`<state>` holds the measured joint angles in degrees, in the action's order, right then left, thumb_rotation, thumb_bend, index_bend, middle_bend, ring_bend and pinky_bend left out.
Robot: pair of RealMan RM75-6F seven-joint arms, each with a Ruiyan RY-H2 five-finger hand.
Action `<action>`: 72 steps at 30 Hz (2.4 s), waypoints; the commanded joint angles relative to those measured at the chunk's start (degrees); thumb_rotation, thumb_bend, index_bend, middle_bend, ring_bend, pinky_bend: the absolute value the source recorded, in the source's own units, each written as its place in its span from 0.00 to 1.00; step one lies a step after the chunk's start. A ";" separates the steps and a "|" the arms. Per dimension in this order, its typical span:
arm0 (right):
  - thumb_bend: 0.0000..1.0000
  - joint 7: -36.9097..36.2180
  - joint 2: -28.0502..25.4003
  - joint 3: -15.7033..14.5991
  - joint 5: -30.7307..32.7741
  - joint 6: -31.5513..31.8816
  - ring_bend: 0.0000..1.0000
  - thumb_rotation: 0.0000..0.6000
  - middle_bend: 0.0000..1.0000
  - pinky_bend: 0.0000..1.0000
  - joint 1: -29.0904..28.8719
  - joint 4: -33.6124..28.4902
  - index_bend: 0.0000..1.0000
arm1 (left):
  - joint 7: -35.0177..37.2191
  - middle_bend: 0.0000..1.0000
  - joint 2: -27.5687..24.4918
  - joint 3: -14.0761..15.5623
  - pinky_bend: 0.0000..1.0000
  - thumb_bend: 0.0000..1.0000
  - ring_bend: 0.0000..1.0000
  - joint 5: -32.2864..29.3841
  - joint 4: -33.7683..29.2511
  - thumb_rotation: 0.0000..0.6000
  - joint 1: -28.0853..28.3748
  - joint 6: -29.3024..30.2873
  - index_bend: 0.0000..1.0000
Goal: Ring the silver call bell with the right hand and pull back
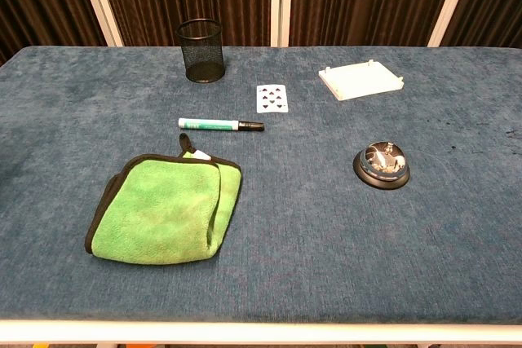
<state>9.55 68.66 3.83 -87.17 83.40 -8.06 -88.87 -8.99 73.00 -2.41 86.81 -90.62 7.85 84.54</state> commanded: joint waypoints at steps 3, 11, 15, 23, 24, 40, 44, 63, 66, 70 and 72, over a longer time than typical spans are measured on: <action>0.17 0.03 -0.07 -0.17 -0.16 -0.23 0.00 1.00 0.00 0.00 -0.08 0.09 0.00 | 0.12 0.01 0.19 0.13 0.16 0.03 0.00 0.06 0.17 1.00 -0.13 0.14 0.09; 0.73 -0.43 0.54 -0.02 -0.23 -0.75 0.00 1.00 0.00 0.00 -0.57 -0.11 0.00 | 0.25 0.01 -0.12 -0.23 0.16 0.03 0.00 -0.05 0.14 1.00 0.27 -0.19 0.09; 1.00 1.93 2.12 0.65 0.39 0.01 0.12 1.00 0.19 0.14 -0.58 0.46 0.00 | 0.34 0.01 -0.06 -0.07 0.16 0.03 0.00 -0.17 -0.04 1.00 0.25 -0.41 0.09; 1.00 3.40 6.62 -0.39 -1.60 -1.92 0.79 1.00 0.90 0.69 -2.32 4.34 0.00 | 0.86 0.01 0.42 0.18 0.16 0.03 0.00 -0.25 1.12 1.00 0.36 -0.91 0.09; 1.00 3.85 7.26 -0.67 -1.88 -2.63 0.81 1.00 0.90 0.70 -2.72 4.70 0.00 | 0.96 0.01 0.35 0.21 0.16 0.03 0.00 -0.14 1.20 1.00 0.38 -0.88 0.09; 1.00 17.48 20.04 -2.45 -0.65 -15.37 0.83 1.00 0.91 0.71 -9.36 9.77 0.00 | 2.76 0.01 -0.76 0.18 0.16 0.03 0.00 -0.72 2.08 1.00 -0.14 -0.60 0.09; 1.00 19.51 21.33 -2.41 0.35 -16.55 0.83 1.00 0.91 0.71 -10.04 9.73 0.00 | 3.35 0.01 -0.92 0.23 0.16 0.03 0.00 -0.76 2.48 1.00 -0.27 -0.53 0.09; 1.00 22.13 24.35 -2.10 4.29 -19.99 0.83 1.00 0.91 0.71 -12.59 11.03 0.00 | 5.26 0.01 -1.71 0.28 0.16 0.03 0.00 -1.27 3.92 1.00 -0.50 -0.96 0.09; 1.00 22.60 24.86 -2.33 5.80 -21.25 0.83 1.00 0.91 0.71 -12.69 12.02 0.00 | 5.47 0.01 -1.72 0.36 0.16 0.03 0.00 -1.20 4.09 1.00 -0.55 -0.97 0.09; 1.00 22.34 24.99 -2.50 5.27 -20.36 0.83 1.00 0.91 0.71 -12.84 11.80 0.00 | 5.63 0.01 -1.80 0.27 0.16 0.03 0.00 -1.15 4.13 1.00 -0.64 -0.71 0.09; 1.00 21.86 24.65 -2.50 4.32 -19.13 0.83 1.00 0.91 0.71 -12.81 11.15 0.00 | 5.61 0.01 -1.79 0.24 0.16 0.03 0.00 -1.07 4.08 1.00 -0.61 -0.67 0.09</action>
<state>31.78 93.52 1.39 -82.17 63.46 -20.86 -77.25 -3.38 71.20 -2.16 85.74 -86.54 7.24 83.88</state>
